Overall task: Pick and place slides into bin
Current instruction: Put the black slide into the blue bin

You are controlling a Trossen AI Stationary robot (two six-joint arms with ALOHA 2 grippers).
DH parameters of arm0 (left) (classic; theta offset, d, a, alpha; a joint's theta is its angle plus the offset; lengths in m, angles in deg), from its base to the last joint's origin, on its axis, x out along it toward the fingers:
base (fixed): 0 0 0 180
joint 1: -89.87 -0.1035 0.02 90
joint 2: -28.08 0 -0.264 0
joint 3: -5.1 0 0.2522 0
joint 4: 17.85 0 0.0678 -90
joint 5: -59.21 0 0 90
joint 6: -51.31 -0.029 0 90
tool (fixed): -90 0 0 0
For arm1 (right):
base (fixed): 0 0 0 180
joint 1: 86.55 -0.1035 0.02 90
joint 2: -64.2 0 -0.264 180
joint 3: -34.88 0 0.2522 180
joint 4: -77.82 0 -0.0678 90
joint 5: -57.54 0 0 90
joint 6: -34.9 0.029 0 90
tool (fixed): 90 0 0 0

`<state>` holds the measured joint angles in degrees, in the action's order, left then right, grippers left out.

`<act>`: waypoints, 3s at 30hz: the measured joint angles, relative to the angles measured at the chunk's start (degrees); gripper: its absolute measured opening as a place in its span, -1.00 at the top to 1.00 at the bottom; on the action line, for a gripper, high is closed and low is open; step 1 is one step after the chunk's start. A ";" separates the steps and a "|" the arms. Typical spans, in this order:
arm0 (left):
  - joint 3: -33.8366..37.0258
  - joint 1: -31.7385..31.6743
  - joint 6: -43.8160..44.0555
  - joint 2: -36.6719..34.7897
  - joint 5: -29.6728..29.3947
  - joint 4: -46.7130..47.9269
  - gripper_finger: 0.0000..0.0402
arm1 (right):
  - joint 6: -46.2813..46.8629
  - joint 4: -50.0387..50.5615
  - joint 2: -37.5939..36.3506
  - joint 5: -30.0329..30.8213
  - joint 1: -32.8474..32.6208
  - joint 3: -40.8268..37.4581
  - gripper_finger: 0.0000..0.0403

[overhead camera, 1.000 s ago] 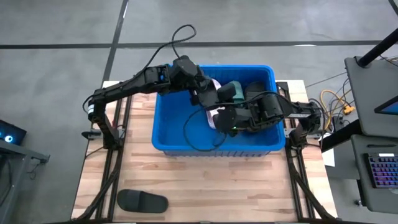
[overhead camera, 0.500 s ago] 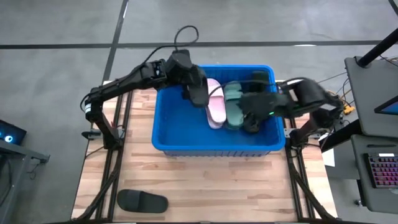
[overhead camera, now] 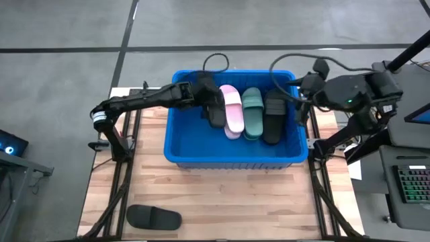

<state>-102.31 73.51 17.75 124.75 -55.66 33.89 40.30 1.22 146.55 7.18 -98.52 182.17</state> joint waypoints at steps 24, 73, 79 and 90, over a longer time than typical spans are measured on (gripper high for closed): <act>28.15 0.37 -5.90 -2.74 -9.84 -32.03 1.00 | -8.10 0.38 -2.40 2.45 0.00 -0.10 0.05; 43.14 -3.21 -14.62 5.59 3.62 -56.96 1.00 | -9.96 -0.47 -3.94 3.99 0.02 -0.06 0.05; 42.50 -3.49 -13.11 8.01 4.42 -56.74 1.00 | -10.00 -0.58 -3.94 4.00 0.02 -0.03 0.05; 42.38 -4.09 -13.26 5.28 0.29 -56.62 1.00 | -10.02 -0.56 -3.94 4.00 0.02 -0.03 0.05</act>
<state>-59.92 69.42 4.48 130.03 -55.38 -22.73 30.27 0.66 142.62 11.18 -98.50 182.14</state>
